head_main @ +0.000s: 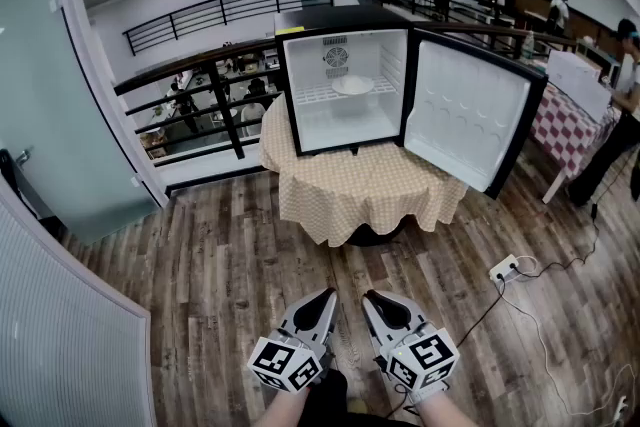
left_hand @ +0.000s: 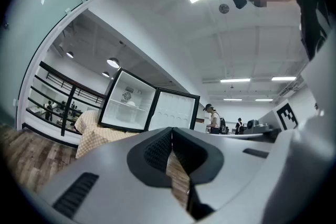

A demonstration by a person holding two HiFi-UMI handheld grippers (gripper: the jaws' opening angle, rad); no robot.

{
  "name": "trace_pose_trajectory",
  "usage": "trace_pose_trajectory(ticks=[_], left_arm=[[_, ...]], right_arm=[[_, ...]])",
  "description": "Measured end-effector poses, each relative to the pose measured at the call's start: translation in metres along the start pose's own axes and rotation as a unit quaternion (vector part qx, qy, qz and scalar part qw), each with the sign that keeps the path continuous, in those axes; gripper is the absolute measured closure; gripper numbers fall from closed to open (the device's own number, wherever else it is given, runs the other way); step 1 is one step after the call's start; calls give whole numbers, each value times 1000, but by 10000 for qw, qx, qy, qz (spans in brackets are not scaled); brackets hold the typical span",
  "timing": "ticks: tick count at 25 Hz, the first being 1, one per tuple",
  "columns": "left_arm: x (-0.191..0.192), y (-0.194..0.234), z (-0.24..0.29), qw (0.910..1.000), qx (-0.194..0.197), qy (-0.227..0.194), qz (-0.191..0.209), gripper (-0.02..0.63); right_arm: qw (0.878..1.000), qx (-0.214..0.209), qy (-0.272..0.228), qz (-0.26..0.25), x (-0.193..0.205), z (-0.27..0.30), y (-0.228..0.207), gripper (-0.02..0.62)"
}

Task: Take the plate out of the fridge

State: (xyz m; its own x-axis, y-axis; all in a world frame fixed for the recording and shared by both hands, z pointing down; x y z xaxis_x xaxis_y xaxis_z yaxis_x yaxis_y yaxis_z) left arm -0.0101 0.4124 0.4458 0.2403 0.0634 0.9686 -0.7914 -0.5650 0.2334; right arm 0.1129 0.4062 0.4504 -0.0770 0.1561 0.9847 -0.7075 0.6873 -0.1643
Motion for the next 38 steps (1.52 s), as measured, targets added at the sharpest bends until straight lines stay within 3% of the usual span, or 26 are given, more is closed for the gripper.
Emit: trace_pose_trajectory(ticks=[13, 38], left_arm=[[-8, 35, 67, 9998, 212, 13, -6, 597], [-35, 186, 184, 9991, 343, 141, -199, 597]], right_arm=[[10000, 50, 39, 10, -10, 52, -45, 543], [9993, 126, 292, 212, -31, 224, -121, 541]])
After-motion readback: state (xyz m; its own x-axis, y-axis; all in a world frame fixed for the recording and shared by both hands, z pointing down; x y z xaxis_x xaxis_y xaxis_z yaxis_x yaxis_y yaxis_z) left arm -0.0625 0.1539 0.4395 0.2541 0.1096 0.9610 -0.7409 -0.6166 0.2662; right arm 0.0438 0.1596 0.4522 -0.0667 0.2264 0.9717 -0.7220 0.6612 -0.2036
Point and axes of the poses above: the fingertips, and each gripper's own axes: z forward along the fingers, y to its left, x out of its underside, the point moved 5 cm from there along -z, backward along the fingers, and after that the axes turned 4 degrees about x, right-handed, at the moved point
